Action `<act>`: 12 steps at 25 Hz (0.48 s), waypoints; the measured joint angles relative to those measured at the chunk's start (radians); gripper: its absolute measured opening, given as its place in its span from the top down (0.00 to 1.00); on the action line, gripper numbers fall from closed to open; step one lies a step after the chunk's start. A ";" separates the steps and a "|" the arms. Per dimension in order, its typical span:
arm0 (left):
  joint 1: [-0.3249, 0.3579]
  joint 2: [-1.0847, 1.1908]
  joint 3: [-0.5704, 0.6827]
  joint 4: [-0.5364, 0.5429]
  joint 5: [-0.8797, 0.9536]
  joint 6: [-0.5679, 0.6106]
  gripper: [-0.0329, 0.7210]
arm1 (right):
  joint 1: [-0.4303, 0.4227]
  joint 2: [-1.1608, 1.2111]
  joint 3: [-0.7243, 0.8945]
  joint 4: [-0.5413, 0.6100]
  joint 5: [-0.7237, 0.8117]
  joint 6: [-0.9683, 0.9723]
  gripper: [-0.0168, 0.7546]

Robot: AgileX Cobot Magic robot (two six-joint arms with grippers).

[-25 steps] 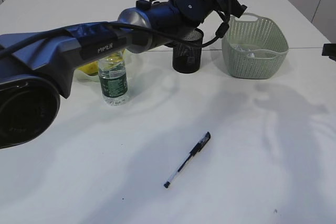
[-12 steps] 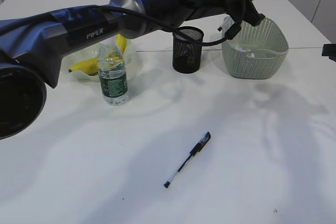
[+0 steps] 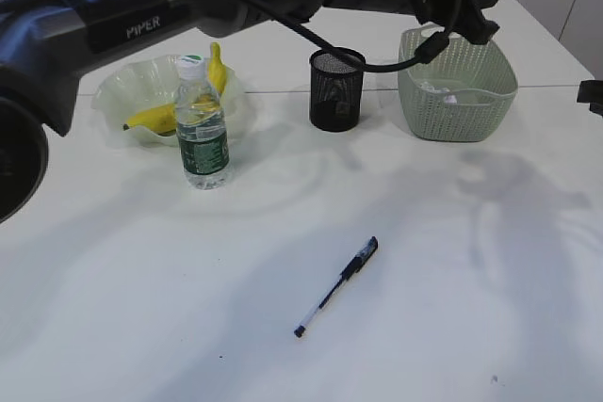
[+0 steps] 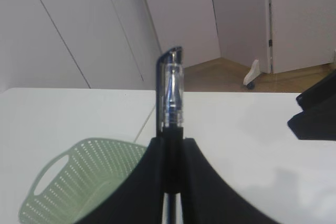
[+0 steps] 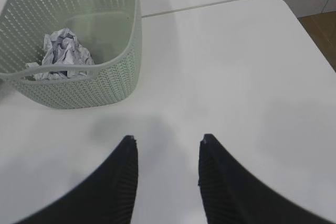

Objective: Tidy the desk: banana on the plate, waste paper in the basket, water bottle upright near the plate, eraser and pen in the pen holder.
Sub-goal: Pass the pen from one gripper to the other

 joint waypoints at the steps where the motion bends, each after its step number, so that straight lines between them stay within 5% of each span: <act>1: 0.000 -0.010 0.000 -0.001 0.017 0.000 0.93 | 0.000 0.000 0.000 0.006 0.003 0.000 0.59; 12: 0.025 -0.101 0.000 -0.033 0.185 0.000 0.93 | 0.000 0.000 0.000 0.070 0.031 0.010 0.59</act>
